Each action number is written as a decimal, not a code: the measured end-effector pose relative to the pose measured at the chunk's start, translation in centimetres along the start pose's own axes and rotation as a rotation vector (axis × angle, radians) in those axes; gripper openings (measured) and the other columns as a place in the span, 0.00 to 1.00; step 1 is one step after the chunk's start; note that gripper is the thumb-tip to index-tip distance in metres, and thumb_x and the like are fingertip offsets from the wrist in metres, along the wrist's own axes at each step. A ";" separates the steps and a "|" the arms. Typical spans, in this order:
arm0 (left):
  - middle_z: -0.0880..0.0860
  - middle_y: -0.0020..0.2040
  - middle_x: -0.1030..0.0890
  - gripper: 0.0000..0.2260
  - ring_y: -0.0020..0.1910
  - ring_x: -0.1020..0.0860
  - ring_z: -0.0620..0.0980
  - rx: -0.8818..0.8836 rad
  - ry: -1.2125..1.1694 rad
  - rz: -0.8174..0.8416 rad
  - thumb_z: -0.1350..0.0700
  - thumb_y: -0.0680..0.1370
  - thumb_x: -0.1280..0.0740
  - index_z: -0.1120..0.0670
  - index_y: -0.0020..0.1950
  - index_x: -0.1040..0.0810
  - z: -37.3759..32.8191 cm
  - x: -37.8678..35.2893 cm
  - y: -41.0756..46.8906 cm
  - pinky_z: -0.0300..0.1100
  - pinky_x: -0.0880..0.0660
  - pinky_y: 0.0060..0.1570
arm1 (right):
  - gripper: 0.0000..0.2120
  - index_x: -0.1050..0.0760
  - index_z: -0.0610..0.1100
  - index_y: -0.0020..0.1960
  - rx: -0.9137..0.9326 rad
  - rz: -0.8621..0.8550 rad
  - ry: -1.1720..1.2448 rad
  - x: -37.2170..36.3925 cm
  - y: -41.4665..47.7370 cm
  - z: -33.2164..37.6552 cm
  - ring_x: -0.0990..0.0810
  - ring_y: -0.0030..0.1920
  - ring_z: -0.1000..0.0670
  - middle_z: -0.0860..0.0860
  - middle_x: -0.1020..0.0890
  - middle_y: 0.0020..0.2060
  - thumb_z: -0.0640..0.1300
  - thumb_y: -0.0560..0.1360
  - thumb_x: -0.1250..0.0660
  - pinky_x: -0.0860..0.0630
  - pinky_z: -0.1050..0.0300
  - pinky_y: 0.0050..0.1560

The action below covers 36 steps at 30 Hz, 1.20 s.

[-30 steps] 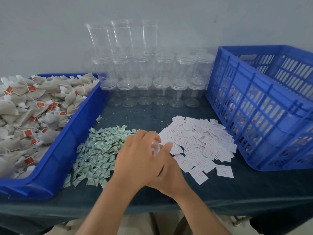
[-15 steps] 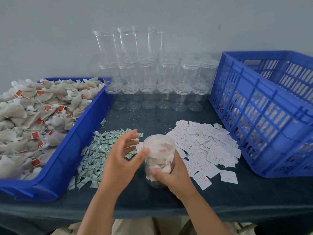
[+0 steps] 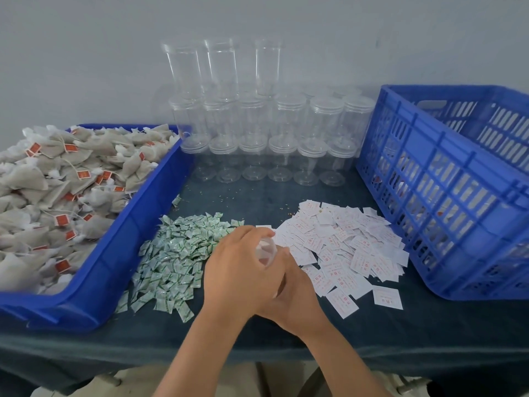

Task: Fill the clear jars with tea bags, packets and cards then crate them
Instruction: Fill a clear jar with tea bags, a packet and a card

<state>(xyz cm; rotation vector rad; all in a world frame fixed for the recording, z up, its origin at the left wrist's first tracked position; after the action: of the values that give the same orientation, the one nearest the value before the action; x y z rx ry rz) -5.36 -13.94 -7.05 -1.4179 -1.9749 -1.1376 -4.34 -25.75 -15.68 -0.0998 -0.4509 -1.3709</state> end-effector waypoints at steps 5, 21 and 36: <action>0.32 0.55 0.21 0.11 0.53 0.22 0.34 -0.134 -0.139 0.058 0.38 0.73 0.33 0.37 0.52 0.18 0.5 -0.2 0.6 0.24 0.33 0.47 | 0.31 0.28 0.66 0.61 -0.016 0.010 0.039 0.3 0.0 0.3 0.14 0.54 0.55 0.61 0.15 0.55 0.54 0.63 0.18 0.20 0.62 0.49; 0.30 0.57 0.23 0.31 0.58 0.25 0.30 0.169 -0.353 0.036 0.34 0.62 0.25 0.31 0.64 0.29 3.0 -1.2 0.1 0.35 0.26 0.54 | 0.35 0.29 0.72 0.63 -0.034 -0.038 0.037 0.4 0.1 -0.1 0.15 0.53 0.61 0.67 0.16 0.56 0.54 0.63 0.16 0.22 0.70 0.49; 0.29 0.60 0.27 0.38 0.60 0.26 0.33 0.115 -0.269 0.206 0.19 0.62 0.32 0.33 0.67 0.31 3.6 -1.0 0.7 0.42 0.26 0.55 | 0.31 0.29 0.65 0.68 -0.076 -0.092 -0.031 0.1 -0.2 0.2 0.16 0.49 0.57 0.64 0.17 0.57 0.63 0.69 0.20 0.16 0.52 0.51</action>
<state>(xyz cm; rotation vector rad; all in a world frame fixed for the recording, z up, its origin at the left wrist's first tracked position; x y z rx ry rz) -4.03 -11.46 -9.55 -1.7394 -1.9761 -0.7640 -4.59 -25.82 -15.50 -0.1646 -0.4340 -1.4784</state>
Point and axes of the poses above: each hand's wrist, its own y-axis towards the middle knuckle, its own x-axis out of the back of the hand, z = x × y, the point moved 8 cm from there along y, towards the middle knuckle
